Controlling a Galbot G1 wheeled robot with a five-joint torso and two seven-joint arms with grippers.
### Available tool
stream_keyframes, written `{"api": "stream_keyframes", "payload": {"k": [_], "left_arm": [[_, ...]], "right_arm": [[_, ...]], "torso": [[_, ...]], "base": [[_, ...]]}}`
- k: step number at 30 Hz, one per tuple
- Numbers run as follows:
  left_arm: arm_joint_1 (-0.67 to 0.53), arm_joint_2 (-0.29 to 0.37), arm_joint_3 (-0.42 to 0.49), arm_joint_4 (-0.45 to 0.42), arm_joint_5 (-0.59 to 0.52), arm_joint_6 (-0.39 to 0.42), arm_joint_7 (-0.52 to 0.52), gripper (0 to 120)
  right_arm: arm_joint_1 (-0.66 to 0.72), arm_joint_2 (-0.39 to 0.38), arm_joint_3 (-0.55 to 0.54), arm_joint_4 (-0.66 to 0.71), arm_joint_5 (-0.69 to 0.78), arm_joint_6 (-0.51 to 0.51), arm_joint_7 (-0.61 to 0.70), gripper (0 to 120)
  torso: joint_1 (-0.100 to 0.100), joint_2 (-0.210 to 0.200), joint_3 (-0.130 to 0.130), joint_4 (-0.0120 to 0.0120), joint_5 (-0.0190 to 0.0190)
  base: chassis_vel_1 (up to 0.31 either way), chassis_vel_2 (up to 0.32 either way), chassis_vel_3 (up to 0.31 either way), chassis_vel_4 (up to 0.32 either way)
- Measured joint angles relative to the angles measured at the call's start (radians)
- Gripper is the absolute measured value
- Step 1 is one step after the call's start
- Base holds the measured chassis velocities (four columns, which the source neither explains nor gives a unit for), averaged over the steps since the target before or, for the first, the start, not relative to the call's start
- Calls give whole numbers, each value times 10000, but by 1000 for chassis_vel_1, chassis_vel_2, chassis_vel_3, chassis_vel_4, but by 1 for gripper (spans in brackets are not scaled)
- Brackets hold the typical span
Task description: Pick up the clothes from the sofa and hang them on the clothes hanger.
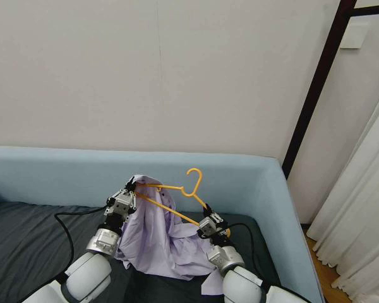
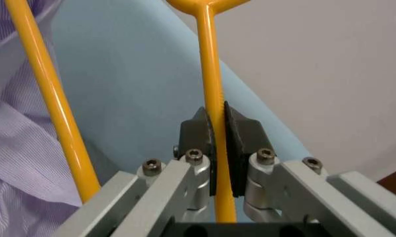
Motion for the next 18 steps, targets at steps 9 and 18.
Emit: {"api": "stream_keyframes", "payload": {"k": [9, 18], "left_arm": [[131, -99, 209, -173, 32, 54, 29, 0], [234, -744, 723, 517, 517, -155, 41, 0]], "right_arm": [[5, -255, 96, 305, -464, 315, -158, 4], [171, 246, 20, 98, -629, 1264, -222, 4]], "torso": [[0, 0, 0, 2, 0], [0, 0, 0, 1, -2]], "base": [[0, 0, 0, 0], [0, 0, 0, 0]]}}
